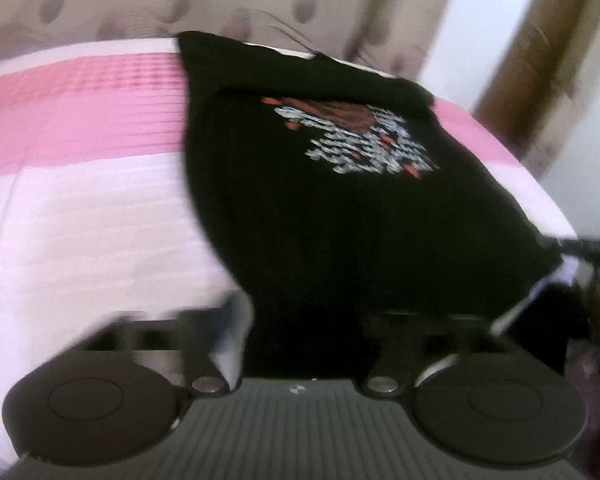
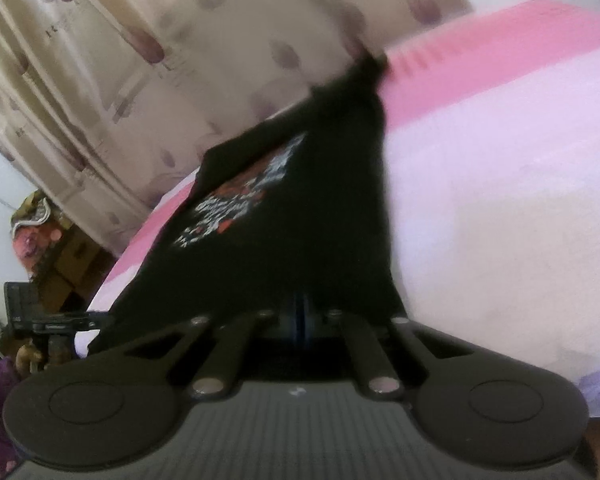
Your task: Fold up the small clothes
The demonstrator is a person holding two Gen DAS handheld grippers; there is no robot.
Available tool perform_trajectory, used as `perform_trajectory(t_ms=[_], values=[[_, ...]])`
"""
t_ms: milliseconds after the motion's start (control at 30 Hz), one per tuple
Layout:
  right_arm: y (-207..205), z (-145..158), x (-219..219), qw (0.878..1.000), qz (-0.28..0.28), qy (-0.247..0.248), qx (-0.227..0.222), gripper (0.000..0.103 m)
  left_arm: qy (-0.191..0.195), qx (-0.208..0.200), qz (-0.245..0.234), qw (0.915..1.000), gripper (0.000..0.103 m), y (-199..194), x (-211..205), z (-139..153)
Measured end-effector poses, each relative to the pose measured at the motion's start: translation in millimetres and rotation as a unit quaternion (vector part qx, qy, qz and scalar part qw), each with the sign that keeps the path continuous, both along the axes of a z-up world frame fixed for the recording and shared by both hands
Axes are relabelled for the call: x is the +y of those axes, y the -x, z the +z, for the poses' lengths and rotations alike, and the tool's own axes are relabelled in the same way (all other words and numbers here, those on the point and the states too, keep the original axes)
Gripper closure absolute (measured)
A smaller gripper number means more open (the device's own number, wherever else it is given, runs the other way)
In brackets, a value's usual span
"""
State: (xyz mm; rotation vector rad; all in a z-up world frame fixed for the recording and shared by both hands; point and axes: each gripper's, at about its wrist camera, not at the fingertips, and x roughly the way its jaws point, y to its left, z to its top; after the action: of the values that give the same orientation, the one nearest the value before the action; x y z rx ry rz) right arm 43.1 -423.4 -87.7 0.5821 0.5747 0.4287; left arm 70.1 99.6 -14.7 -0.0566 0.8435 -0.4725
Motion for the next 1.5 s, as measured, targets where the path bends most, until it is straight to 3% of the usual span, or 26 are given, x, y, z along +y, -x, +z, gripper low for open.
perform_trajectory(t_ms=[167,200,267,300,367,433,533,633,767,900,933,1033,1067,1100,1167,1333,1467,1500], values=[[-8.7,-5.0,3.1,1.000,0.006,0.002,0.010,0.096,-0.075,-0.036,-0.037,0.9959,0.004,11.2,-25.6,-10.5],[-10.1,-3.9,5.4,1.000,0.009,0.007,0.011,0.096,-0.072,-0.041,-0.040,0.9958,0.012,12.1,-26.2,-10.3],[-12.6,-1.1,9.4,1.000,0.013,0.018,0.012,0.097,-0.055,-0.048,-0.043,0.9964,0.043,12.7,-24.9,-7.7],[-13.4,-0.8,11.3,1.000,0.015,0.021,0.013,0.100,-0.048,-0.047,-0.043,0.9968,0.072,12.0,-24.3,-6.1],[-13.6,-0.3,15.3,0.999,0.020,0.026,0.012,0.102,-0.019,-0.034,-0.040,0.9985,0.081,9.2,-20.7,-4.6],[-12.1,1.1,16.2,1.000,0.026,0.007,0.005,0.103,-0.003,-0.034,-0.028,0.9990,0.082,12.2,-19.4,-2.2],[-7.2,6.5,15.4,0.999,0.027,-0.014,-0.014,0.103,0.066,-0.023,-0.004,0.9976,0.082,12.3,-6.5,2.7],[-4.0,15.1,15.3,0.999,0.001,0.040,-0.018,0.101,0.058,-0.023,-0.005,0.9981,0.082,12.7,-7.9,4.2],[2.3,24.1,0.6,0.997,-0.018,0.072,-0.021,0.094,0.043,-0.019,-0.011,0.9988,0.082,11.2,-10.7,3.0],[1.2,20.2,-1.7,0.993,-0.013,0.114,-0.006,0.053,0.042,-0.016,-0.011,0.9989,0.082,10.3,-9.1,0.1],[-1.1,16.3,-1.5,0.993,-0.005,0.115,0.002,0.051,0.041,-0.015,-0.010,0.9990,0.082,10.0,-9.0,-0.9],[0.2,13.2,1.9,0.993,0.019,0.116,-0.005,0.056,0.043,-0.012,-0.006,0.9990,0.082,10.0,-7.9,-3.1],[-0.1,13.3,5.2,0.993,0.030,0.118,-0.005,0.063,0.044,-0.011,-0.005,0.9990,0.082,9.9,-7.3,-3.6],[-0.6,12.5,9.5,0.992,0.037,0.122,-0.002,0.079,0.045,-0.010,-0.004,0.9989,0.082,9.5,-7.4,-3.9],[-2.1,11.9,13.8,0.992,0.038,0.119,0.001,0.091,0.047,-0.011,-0.002,0.9988,0.082,9.6,-7.2,-4.9],[4.4,18.4,7.3,0.996,0.024,0.081,-0.016,0.091,0.048,-0.017,0.002,0.9987,0.082,11.9,-7.5,-5.6],[5.1,19.7,-2.5,0.996,0.015,0.093,-0.005,0.089,0.048,-0.016,0.001,0.9987,0.082,11.8,-7.2,-5.8],[4.8,19.1,-3.1,0.995,0.019,0.095,0.001,0.083,0.048,-0.015,0.001,0.9988,0.081,11.5,-7.1,-5.8]])
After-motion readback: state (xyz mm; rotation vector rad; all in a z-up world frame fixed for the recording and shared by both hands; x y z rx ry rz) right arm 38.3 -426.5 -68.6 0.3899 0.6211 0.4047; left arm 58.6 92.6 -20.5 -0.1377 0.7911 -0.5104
